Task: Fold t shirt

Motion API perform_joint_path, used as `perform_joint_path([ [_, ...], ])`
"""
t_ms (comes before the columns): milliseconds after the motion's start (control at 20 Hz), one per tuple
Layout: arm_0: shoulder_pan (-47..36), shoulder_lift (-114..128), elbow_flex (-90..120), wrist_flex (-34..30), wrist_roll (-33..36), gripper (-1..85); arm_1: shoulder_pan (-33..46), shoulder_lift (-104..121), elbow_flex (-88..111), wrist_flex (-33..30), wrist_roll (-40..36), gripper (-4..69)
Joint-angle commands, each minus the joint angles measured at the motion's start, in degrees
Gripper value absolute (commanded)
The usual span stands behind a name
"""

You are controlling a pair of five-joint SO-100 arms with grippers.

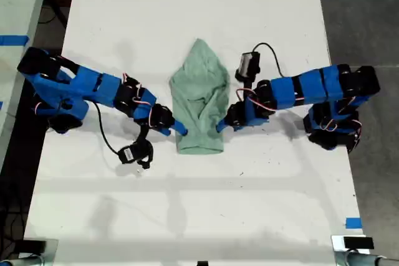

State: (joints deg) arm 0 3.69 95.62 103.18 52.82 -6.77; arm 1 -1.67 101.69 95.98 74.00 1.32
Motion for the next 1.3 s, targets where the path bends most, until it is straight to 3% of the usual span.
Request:
perform_joint_path([
  [0,1.4,-6.9,-6.1,-1.3,-2.3,21.5,-1.3,-2.6,-8.3,-0.2,-1.8,21.5],
  [150,3.3,-15.1,-12.8,-1.1,-2.9,17.9,-2.1,-6.5,-13.6,1.8,-2.2,21.5],
  [200,4.1,-17.4,-15.4,-1.0,-2.6,13.1,-2.4,-7.1,-14.3,2.1,-2.2,21.6],
  [250,4.6,-19.6,-17.6,-0.4,-2.3,2.8,-2.5,-7.2,-14.3,2.2,-2.0,21.7],
  [300,4.7,-20.9,-18.6,0.2,-2.5,0.0,-2.7,-7.3,-14.2,2.2,-1.9,21.7],
  [900,4.7,-21.1,-19.6,0.8,-1.6,0.0,-3.4,-20.9,-14.4,-2.2,-0.1,21.3],
  [950,4.7,-21.0,-19.8,0.8,-1.6,0.0,-3.3,-23.0,-14.8,-3.5,-0.7,19.2],
  [1000,4.8,-20.8,-20.0,0.8,-1.5,0.0,-3.3,-25.3,-15.7,-3.8,-0.7,4.2],
  [1050,5.0,-20.6,-20.0,1.0,-1.5,0.0,-3.4,-27.1,-16.4,-3.8,0.0,-0.8],
  [1250,6.5,-18.6,-20.3,1.3,-1.6,0.0,-6.8,-30.3,-22.4,-0.3,2.6,-0.8],
])
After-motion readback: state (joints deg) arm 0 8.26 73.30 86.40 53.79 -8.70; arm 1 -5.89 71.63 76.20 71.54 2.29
